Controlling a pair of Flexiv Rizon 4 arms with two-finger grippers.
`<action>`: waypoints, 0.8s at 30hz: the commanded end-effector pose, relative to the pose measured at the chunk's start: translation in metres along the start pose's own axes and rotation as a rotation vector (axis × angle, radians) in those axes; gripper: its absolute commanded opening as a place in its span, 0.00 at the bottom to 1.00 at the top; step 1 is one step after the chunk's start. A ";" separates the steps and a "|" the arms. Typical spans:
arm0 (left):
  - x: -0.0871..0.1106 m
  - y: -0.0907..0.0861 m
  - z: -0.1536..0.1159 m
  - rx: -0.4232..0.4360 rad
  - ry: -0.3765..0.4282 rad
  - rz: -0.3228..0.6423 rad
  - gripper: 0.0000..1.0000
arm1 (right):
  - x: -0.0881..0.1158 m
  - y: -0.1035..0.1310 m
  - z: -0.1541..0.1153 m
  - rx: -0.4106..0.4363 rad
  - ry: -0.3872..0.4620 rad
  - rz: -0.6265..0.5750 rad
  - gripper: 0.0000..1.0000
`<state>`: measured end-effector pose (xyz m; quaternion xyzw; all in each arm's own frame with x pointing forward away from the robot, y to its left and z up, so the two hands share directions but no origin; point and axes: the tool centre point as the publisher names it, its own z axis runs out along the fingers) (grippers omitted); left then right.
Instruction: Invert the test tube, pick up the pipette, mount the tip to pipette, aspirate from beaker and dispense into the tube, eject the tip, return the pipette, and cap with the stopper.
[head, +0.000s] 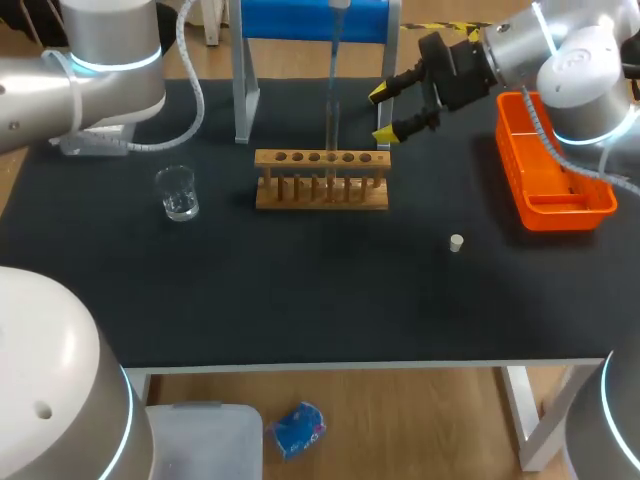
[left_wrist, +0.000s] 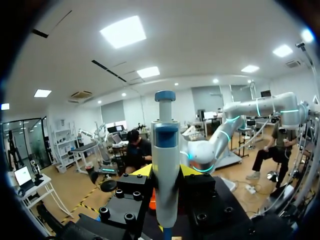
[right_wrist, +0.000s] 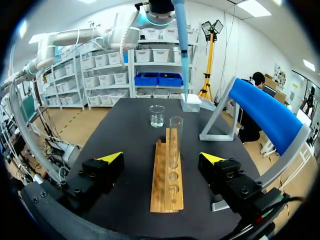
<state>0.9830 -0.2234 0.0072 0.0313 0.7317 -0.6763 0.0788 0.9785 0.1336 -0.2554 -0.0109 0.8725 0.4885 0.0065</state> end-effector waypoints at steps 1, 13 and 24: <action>0.003 -0.012 0.000 -0.014 0.003 0.007 0.00 | 0.000 0.000 0.000 0.000 0.002 0.000 1.00; 0.058 -0.027 0.004 -0.040 0.009 0.019 0.00 | 0.000 0.000 0.000 0.000 0.002 0.000 1.00; 0.112 -0.008 0.003 -0.036 -0.016 -0.015 0.00 | 0.050 0.021 -0.031 -0.086 -0.027 -0.096 1.00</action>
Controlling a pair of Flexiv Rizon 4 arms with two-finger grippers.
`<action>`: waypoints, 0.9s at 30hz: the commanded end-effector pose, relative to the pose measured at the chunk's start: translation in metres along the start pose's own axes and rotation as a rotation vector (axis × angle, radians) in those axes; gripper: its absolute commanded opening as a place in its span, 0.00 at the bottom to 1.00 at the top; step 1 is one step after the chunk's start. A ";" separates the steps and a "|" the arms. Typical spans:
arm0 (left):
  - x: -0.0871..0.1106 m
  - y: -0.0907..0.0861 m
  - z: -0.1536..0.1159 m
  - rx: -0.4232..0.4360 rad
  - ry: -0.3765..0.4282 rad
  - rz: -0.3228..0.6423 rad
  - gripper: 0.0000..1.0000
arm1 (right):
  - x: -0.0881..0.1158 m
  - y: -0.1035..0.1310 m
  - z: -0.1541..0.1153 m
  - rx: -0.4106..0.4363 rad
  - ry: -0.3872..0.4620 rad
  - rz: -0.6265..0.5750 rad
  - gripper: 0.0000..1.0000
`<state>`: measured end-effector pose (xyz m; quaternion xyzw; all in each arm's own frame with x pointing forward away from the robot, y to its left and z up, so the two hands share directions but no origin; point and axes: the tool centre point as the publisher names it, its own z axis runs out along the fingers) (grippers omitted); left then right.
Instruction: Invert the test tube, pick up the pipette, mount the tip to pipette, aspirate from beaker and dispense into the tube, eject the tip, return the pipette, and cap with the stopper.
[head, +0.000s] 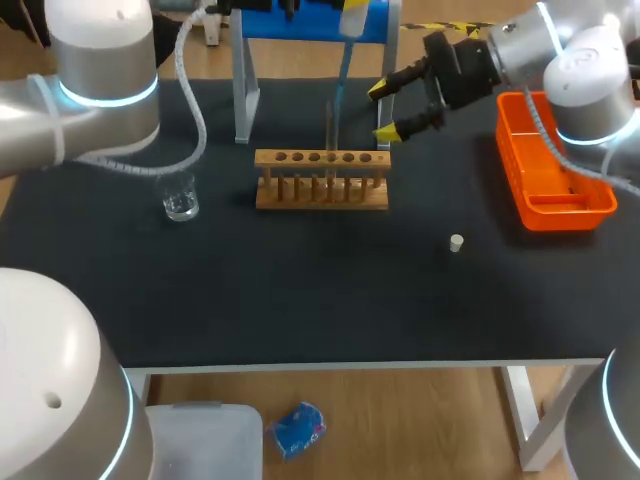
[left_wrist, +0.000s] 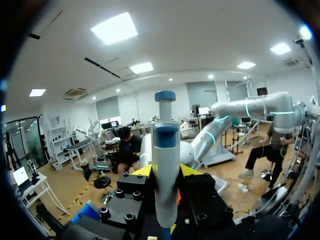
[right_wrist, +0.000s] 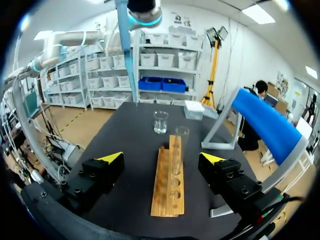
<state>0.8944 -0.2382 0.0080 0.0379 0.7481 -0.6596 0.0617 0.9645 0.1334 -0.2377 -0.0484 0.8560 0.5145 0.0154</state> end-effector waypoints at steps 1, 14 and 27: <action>0.028 0.011 -0.004 0.011 -0.055 -0.008 0.00 | 0.042 0.013 -0.023 -0.032 -0.051 -0.036 1.00; 0.069 0.054 -0.001 0.059 -0.078 -0.060 0.00 | 0.135 0.035 -0.034 -0.262 -0.023 -0.095 1.00; 0.074 0.058 0.002 0.063 -0.082 -0.070 0.00 | 0.152 0.033 -0.032 -0.361 0.011 -0.065 1.00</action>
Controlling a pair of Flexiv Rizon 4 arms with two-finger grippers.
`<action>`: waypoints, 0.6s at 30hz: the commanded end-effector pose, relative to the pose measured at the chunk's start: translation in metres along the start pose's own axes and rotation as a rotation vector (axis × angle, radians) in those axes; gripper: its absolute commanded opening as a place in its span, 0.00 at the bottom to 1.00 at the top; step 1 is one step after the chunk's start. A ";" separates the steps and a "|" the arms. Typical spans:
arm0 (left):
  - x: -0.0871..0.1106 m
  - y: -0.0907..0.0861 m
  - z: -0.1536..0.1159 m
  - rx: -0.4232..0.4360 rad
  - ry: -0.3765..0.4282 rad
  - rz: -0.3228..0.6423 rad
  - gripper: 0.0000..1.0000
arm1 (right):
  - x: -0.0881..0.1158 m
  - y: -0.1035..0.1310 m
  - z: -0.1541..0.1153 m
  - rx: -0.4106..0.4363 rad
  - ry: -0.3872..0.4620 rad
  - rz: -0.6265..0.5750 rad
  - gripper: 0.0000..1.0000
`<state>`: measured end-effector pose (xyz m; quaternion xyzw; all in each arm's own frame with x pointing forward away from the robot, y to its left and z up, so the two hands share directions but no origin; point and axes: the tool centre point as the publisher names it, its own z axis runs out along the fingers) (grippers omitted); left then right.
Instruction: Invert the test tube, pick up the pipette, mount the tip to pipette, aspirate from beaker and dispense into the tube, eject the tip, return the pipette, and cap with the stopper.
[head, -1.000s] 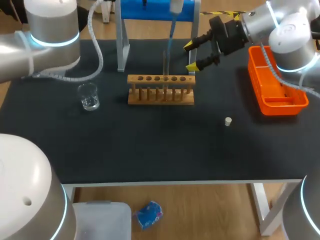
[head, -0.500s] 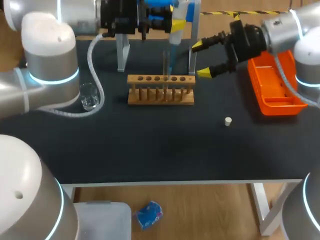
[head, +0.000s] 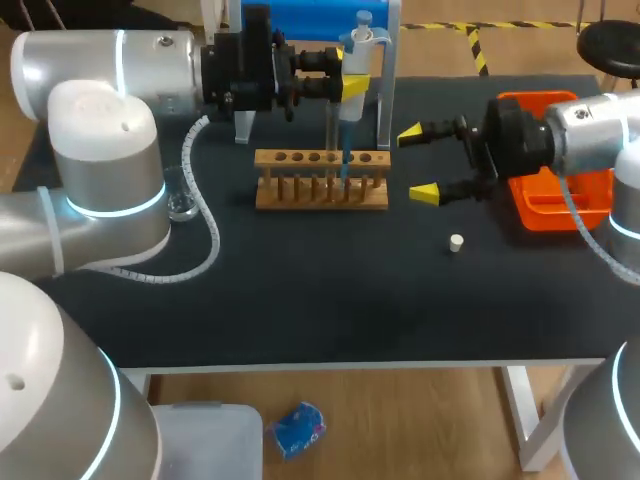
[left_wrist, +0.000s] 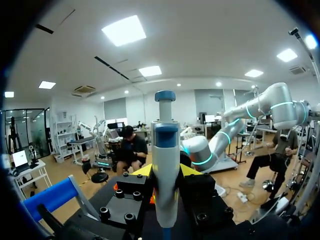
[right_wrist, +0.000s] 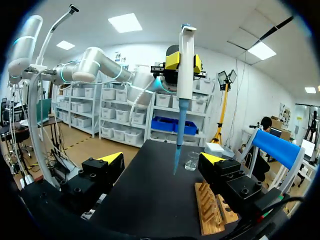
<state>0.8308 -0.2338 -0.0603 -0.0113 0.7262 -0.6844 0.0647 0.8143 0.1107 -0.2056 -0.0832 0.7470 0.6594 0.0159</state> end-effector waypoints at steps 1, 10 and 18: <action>0.002 0.000 0.000 0.004 -0.008 0.001 0.00 | 0.003 0.001 0.000 0.003 -0.007 0.000 1.00; 0.002 0.000 0.000 0.004 -0.008 0.001 0.00 | 0.000 0.000 0.002 -0.009 0.015 0.020 1.00; 0.005 0.039 0.003 0.040 -0.003 -0.043 0.00 | -0.012 -0.005 0.013 -0.093 0.085 0.127 1.00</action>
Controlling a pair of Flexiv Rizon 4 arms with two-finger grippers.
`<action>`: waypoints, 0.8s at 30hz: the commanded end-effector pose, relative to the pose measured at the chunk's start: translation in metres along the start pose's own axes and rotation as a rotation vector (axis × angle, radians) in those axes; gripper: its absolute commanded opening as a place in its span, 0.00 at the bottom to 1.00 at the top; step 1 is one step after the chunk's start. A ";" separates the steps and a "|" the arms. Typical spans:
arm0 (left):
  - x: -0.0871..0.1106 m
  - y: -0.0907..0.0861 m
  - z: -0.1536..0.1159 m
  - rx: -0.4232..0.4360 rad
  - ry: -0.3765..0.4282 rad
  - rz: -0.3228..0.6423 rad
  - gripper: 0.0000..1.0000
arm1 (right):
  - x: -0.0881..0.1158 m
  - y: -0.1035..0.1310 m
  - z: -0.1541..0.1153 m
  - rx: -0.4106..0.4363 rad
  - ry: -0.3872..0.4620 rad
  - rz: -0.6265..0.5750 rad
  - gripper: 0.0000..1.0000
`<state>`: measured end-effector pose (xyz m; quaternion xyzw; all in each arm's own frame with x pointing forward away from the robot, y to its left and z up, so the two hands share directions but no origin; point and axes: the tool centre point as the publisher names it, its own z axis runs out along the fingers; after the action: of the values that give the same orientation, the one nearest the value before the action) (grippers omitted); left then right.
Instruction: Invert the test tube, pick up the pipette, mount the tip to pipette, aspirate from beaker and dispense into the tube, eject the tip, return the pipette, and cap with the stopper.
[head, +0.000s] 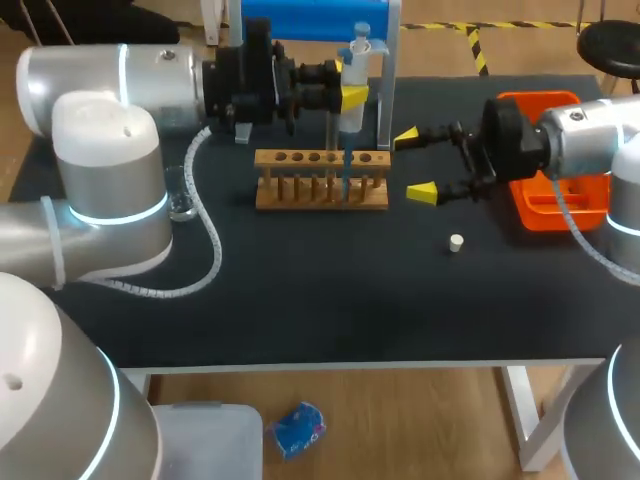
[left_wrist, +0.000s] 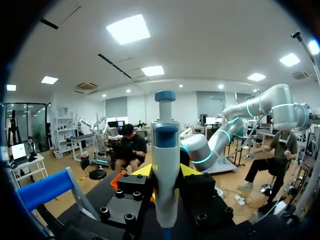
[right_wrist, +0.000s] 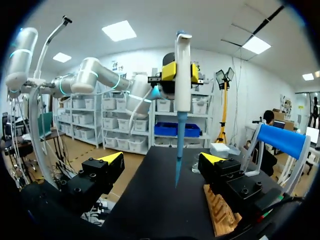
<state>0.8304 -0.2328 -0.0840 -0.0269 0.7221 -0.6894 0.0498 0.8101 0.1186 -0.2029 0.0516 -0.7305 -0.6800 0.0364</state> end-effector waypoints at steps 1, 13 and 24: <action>0.002 0.019 0.003 0.030 -0.003 -0.001 0.00 | -0.017 -0.006 0.005 -0.041 0.057 0.021 1.00; -0.005 0.049 0.006 0.017 -0.026 -0.028 0.00 | -0.020 0.010 0.026 -0.036 0.068 0.060 1.00; -0.009 0.064 0.009 0.022 -0.021 -0.051 0.00 | -0.027 0.007 0.052 -0.044 0.079 0.043 1.00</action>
<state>0.8395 -0.2352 -0.1451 -0.0525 0.7140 -0.6971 0.0400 0.8257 0.1662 -0.1960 0.0598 -0.7158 -0.6912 0.0789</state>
